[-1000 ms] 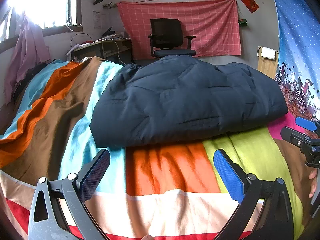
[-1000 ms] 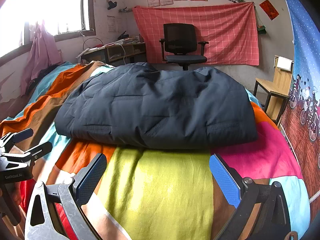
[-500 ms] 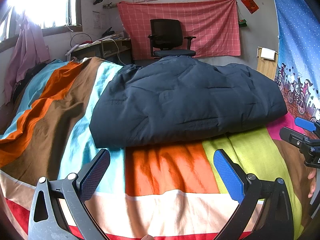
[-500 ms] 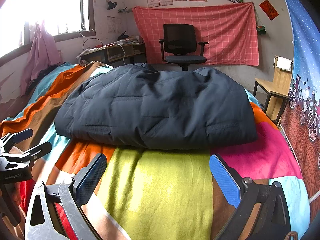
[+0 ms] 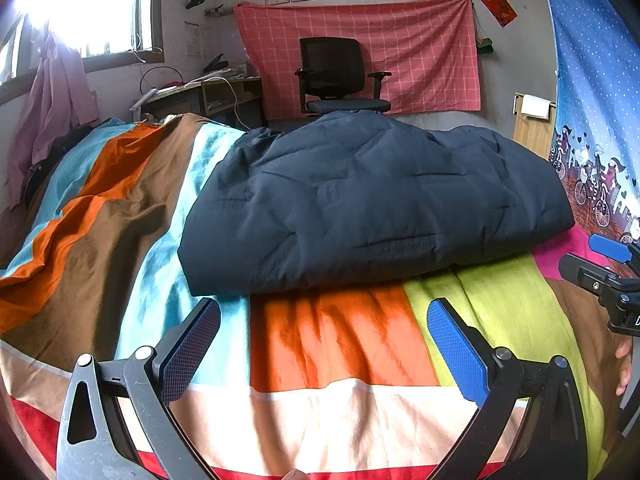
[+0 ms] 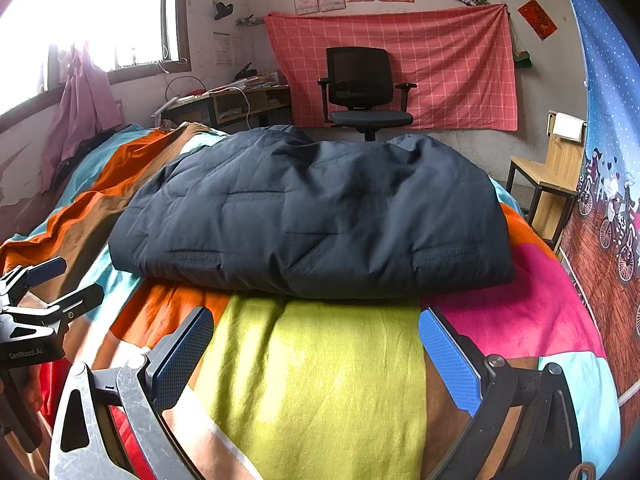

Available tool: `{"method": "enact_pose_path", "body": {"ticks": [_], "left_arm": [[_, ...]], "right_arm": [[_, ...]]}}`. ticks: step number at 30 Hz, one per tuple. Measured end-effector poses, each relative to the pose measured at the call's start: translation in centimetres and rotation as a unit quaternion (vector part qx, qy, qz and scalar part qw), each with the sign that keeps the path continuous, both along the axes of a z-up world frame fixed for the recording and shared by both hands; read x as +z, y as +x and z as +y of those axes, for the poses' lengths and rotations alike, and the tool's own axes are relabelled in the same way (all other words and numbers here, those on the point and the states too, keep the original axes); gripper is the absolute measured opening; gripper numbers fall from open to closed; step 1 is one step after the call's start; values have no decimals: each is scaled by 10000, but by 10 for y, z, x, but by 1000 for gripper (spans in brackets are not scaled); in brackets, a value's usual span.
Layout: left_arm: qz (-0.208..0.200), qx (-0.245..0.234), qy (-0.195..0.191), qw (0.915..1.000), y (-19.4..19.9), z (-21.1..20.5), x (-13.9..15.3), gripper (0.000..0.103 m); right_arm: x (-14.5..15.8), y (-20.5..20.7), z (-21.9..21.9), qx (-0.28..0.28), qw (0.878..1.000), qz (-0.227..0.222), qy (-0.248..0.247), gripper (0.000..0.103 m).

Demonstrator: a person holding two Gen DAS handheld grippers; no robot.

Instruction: Fold large clothes

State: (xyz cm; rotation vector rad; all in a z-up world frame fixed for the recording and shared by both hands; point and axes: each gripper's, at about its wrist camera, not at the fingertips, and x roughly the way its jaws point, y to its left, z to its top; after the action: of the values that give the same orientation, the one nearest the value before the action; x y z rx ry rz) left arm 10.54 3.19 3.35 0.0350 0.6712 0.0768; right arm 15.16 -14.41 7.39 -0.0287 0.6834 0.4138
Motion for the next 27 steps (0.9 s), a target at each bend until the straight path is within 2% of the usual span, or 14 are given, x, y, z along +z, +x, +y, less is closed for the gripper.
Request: {"method": "enact_pose_path", "body": {"ticks": [27], "left_arm": [[3, 4, -1, 10000, 0, -1, 0, 101]], "right_arm": [[0, 0, 0, 9, 10000, -4, -1, 103]]}}
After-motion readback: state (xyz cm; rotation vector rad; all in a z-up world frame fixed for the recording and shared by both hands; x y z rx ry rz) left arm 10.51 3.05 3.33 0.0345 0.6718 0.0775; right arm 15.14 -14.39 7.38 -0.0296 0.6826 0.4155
